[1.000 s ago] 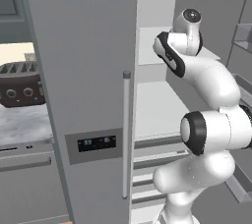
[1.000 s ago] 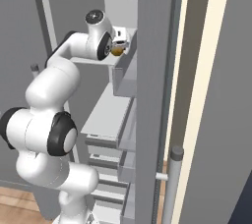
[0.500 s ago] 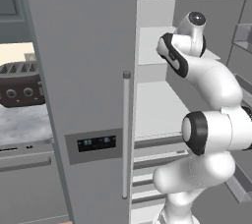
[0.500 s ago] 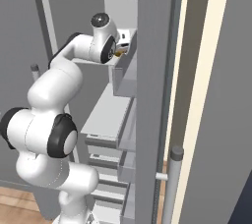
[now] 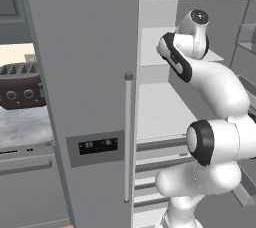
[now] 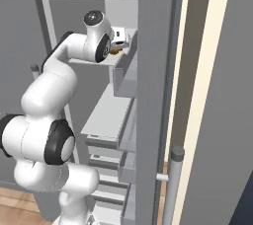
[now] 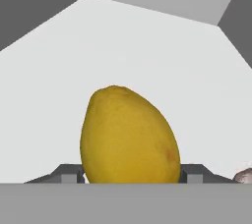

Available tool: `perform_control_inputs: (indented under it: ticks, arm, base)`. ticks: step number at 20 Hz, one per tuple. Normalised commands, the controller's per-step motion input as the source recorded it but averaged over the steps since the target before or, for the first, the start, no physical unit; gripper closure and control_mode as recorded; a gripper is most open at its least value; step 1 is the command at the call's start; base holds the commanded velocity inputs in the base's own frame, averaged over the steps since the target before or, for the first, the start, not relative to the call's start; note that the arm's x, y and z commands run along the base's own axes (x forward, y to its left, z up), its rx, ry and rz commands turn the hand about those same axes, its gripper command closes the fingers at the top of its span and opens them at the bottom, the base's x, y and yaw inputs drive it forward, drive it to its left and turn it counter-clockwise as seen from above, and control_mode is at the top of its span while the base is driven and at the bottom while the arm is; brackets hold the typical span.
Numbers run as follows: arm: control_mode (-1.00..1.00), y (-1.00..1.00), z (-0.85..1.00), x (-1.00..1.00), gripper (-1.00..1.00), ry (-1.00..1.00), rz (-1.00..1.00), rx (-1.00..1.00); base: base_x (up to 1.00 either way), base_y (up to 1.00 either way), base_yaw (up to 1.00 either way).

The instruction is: Grab the lemon and garlic from the fridge, place them in the blender, close the lid, and turn on the blender to create a marinade.

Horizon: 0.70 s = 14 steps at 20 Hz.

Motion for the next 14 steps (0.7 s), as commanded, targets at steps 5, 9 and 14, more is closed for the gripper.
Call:
perform_control_inputs:
  ticks: [5, 9, 14]
  arm:
    - [-1.00, 0.21, 0.15, -0.99, 1.00, -0.18, 0.00, 0.00]
    - [-1.00, 0.02, 0.12, -1.00, 1.00, -0.11, 0.00, 0.00]
    - [-1.00, 0.00, 0.10, -1.00, 1.00, -0.02, 0.00, 0.05]
  base:
    - [0.00, 0.00, 0.00]
    - [0.00, 0.00, 0.00]
    - [0.00, 0.00, 0.00]
